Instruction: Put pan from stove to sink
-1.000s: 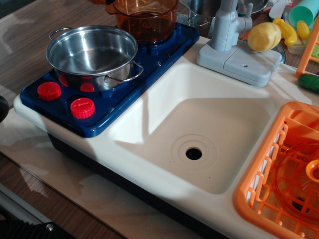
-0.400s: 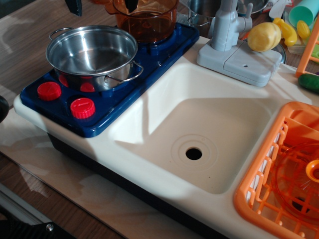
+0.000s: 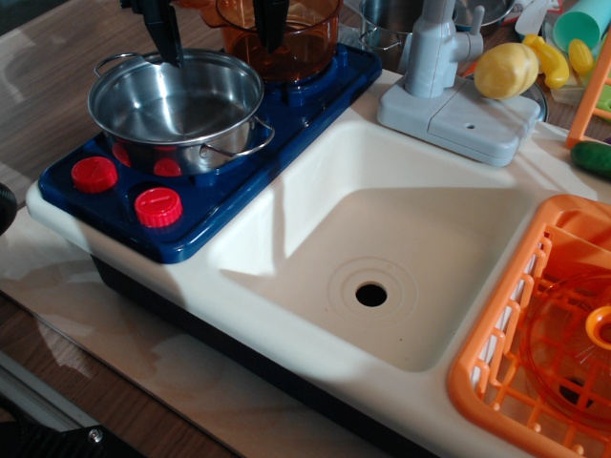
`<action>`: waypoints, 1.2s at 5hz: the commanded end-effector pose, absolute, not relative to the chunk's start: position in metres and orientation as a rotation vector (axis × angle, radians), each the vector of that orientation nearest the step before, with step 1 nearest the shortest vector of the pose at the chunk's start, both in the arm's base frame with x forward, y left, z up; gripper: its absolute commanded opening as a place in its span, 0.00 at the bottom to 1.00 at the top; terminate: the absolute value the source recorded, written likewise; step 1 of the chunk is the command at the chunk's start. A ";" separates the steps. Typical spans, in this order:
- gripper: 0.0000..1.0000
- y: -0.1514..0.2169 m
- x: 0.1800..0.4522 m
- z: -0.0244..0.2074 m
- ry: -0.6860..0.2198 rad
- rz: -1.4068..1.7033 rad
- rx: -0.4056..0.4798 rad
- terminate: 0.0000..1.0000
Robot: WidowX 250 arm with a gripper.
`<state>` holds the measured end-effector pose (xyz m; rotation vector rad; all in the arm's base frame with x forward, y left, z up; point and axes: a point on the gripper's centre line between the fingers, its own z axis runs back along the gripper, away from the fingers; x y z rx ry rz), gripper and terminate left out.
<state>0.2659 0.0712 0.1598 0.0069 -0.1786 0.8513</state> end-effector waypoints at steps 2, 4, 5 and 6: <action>1.00 0.079 0.269 0.159 -0.196 0.869 -0.031 0.00; 1.00 0.075 0.262 0.153 -0.205 0.882 -0.031 0.00; 1.00 0.078 0.261 0.146 -0.202 0.881 -0.041 0.00; 0.00 0.079 0.262 0.140 -0.195 0.894 -0.035 0.00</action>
